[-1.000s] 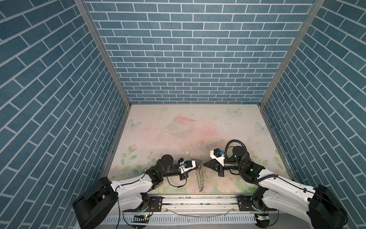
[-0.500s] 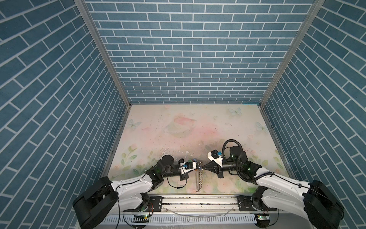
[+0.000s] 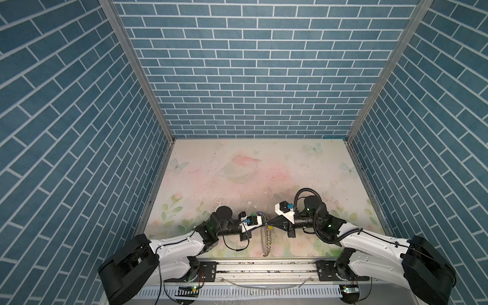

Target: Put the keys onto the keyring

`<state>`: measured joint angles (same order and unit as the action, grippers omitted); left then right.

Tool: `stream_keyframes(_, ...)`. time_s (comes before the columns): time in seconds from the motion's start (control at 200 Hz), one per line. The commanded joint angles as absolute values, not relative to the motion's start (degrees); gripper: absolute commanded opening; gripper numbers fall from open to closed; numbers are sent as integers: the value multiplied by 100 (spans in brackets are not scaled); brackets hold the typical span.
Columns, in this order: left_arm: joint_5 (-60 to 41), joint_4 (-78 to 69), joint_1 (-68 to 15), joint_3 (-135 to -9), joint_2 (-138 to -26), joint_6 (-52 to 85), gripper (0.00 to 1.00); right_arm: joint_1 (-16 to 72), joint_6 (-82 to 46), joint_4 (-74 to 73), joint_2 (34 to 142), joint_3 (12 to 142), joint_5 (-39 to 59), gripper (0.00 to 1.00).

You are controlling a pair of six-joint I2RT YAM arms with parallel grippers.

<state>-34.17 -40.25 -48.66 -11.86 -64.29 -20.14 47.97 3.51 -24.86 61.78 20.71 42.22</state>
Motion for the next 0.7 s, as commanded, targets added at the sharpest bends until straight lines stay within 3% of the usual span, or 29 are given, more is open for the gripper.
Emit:
stream_keyframes(0.0, -3599, -4151, -4895, -1318, -6418, -1995, 0, 4800, 721, -2570, 6046, 1960, 3957, 0)
stream_keyframes(0.43, -3537, -4165, -4896, -1310, -6403, -2014, 0, 4808, 858, -2304, 5950, 1929, 3677, 0)
stream_keyframes(0.695, -2612, -4364, -4989, -1164, -6258, -2228, 0, 4829, 904, -2425, 6014, 1908, 3448, 0)
